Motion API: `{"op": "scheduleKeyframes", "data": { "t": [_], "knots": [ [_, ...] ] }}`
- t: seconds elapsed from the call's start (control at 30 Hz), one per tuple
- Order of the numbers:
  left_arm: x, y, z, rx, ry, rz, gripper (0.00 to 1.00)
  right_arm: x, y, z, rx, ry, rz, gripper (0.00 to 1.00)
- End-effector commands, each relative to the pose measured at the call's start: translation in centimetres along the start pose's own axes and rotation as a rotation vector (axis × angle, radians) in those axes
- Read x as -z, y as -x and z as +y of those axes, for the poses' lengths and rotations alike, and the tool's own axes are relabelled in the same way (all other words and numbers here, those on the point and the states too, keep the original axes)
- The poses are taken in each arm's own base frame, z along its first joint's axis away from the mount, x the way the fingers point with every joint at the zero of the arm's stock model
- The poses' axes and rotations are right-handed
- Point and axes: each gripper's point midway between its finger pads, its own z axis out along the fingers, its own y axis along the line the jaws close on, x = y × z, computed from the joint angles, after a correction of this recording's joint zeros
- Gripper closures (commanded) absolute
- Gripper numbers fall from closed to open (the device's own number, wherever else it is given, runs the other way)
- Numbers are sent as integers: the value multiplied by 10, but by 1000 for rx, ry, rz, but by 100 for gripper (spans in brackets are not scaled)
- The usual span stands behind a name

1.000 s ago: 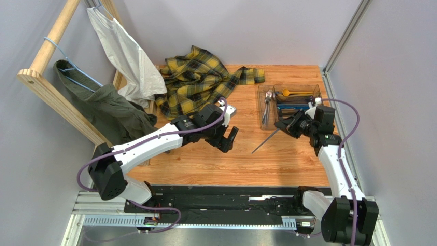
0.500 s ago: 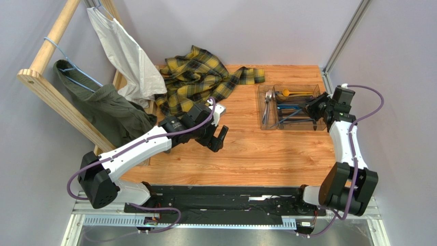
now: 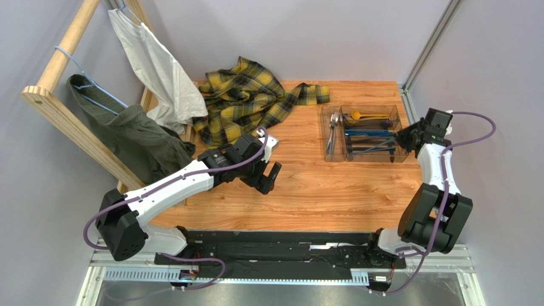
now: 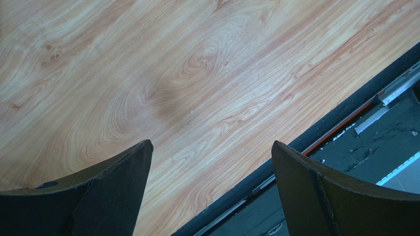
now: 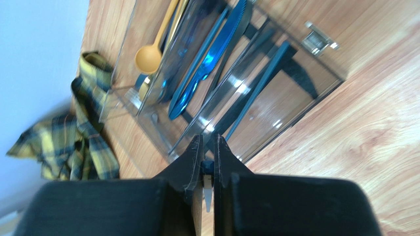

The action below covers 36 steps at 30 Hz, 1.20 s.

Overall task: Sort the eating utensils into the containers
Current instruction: Place the chopstick in the storage box.

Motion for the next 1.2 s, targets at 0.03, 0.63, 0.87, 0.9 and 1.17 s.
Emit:
{"op": "scheduleKeyframes", "data": {
  "t": [0.03, 0.63, 0.87, 0.9, 1.17],
  "knots": [
    [3, 7, 4, -23, 5, -42, 1, -10, 38, 6, -22, -26, -128, 100],
    [-18, -4, 4, -9, 5, 10, 3, -59, 18, 4, -107, 5, -67, 100],
    [-19, -4, 3, 4, -1, -1, 3, -60, 8, -1, -88, -20, -37, 94],
    [-20, -4, 3, 5, 0, 0, 3, -60, 5, -4, -88, -25, -30, 91],
    [-19, -7, 4, 5, 1, 6, 3, -54, -2, -3, -85, -12, -9, 69]
  ]
}}
